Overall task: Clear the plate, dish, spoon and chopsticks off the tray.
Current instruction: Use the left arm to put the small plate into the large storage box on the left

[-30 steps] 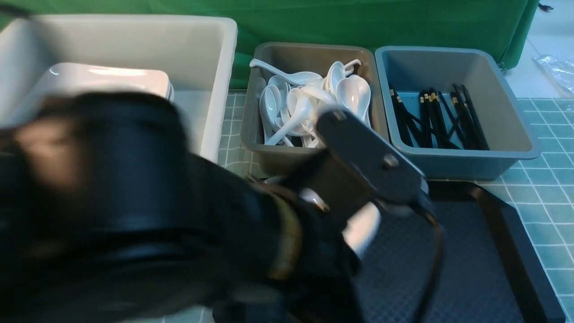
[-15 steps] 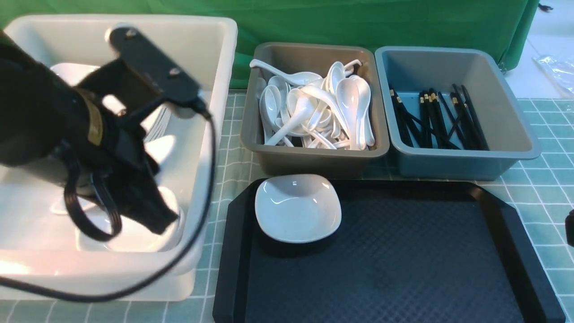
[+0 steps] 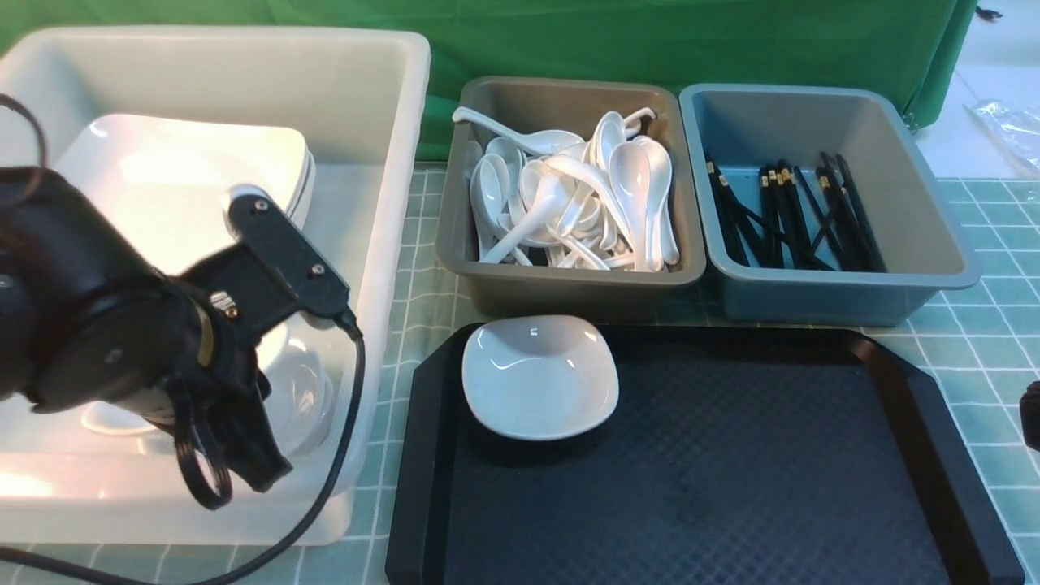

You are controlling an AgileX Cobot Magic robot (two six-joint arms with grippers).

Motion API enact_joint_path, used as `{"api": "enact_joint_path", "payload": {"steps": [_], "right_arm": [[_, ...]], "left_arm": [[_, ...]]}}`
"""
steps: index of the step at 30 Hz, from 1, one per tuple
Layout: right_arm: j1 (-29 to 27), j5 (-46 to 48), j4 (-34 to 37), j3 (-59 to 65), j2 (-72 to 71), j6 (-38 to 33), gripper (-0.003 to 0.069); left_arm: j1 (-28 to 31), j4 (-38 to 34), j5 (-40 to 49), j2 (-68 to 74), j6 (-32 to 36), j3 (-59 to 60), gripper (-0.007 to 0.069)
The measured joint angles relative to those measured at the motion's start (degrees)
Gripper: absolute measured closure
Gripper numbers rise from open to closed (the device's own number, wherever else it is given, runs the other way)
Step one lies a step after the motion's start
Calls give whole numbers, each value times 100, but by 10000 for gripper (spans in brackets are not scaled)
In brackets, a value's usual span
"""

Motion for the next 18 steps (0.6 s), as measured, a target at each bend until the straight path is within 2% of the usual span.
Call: {"api": "enact_joint_path", "payload": {"steps": [3, 8, 10, 11, 15, 18], "right_arm": [[0, 0, 0, 0, 0, -6, 639], [0, 38, 0, 0, 0, -18, 639], [0, 67, 0, 0, 0, -25, 639], [0, 80, 0, 0, 0, -32, 639], [0, 140, 0, 0, 0, -50, 639], [0, 147, 0, 0, 0, -92, 639]], "left_arm": [[0, 0, -6, 118, 0, 0, 556], [7, -85, -84, 133, 5, -5, 411], [18, -257, -115, 51, 5, -17, 335], [18, -287, -115, 18, 5, -17, 326], [18, -916, 126, -511, -1, -117, 163], [18, -1119, 239, -1023, 11, -303, 102]]}}
